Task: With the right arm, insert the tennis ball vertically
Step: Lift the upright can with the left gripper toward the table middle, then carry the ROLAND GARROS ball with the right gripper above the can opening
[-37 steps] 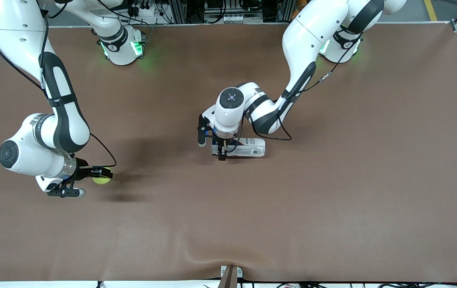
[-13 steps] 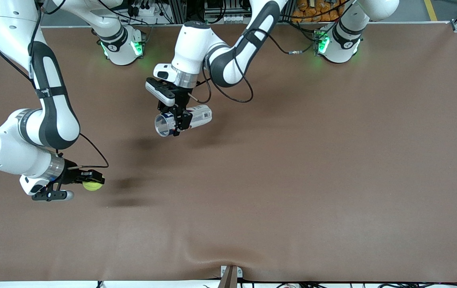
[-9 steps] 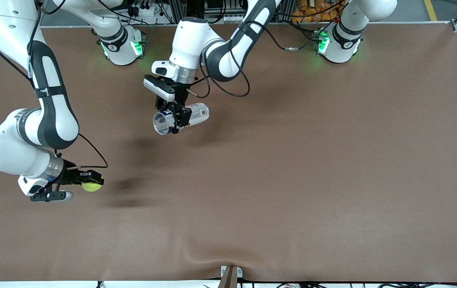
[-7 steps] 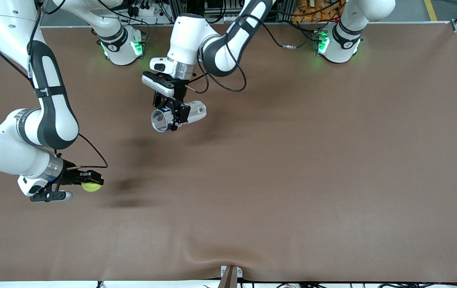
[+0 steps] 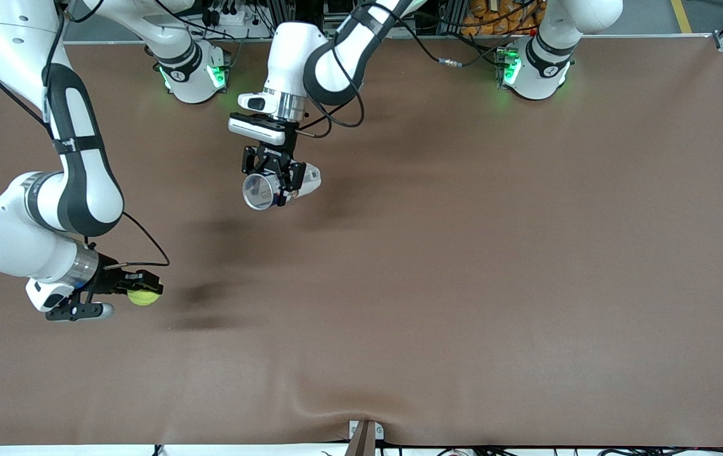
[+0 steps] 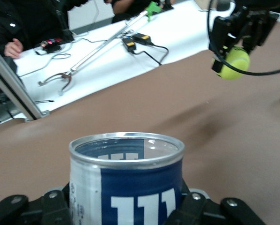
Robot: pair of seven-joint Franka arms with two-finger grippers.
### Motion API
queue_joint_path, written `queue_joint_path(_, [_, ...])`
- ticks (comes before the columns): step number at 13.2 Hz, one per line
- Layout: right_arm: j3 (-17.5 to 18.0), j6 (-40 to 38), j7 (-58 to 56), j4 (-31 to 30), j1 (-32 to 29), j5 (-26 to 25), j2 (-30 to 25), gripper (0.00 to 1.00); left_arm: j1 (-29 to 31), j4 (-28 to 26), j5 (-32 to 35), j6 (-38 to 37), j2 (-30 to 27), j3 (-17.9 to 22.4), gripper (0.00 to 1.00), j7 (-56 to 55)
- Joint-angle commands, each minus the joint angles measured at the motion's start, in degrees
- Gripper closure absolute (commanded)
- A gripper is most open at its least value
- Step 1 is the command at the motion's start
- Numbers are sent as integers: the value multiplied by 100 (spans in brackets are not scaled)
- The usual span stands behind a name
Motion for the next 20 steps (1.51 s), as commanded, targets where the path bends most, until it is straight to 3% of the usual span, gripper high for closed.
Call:
queue_joint_path(1, [32,5,-107,10,-33,36,-88,64,-118,-2,713,-137,82,124,26,-817])
queue_joint_path(10, [40,-188,409,63,247,63,-360,69,-241,41,2919,-627,504,107,25,-3365])
queue_joint_path(20, [40,-2191,3231,107,1601,28,-1063,73,-347,59,4089,-1182,829,98,25,-4807])
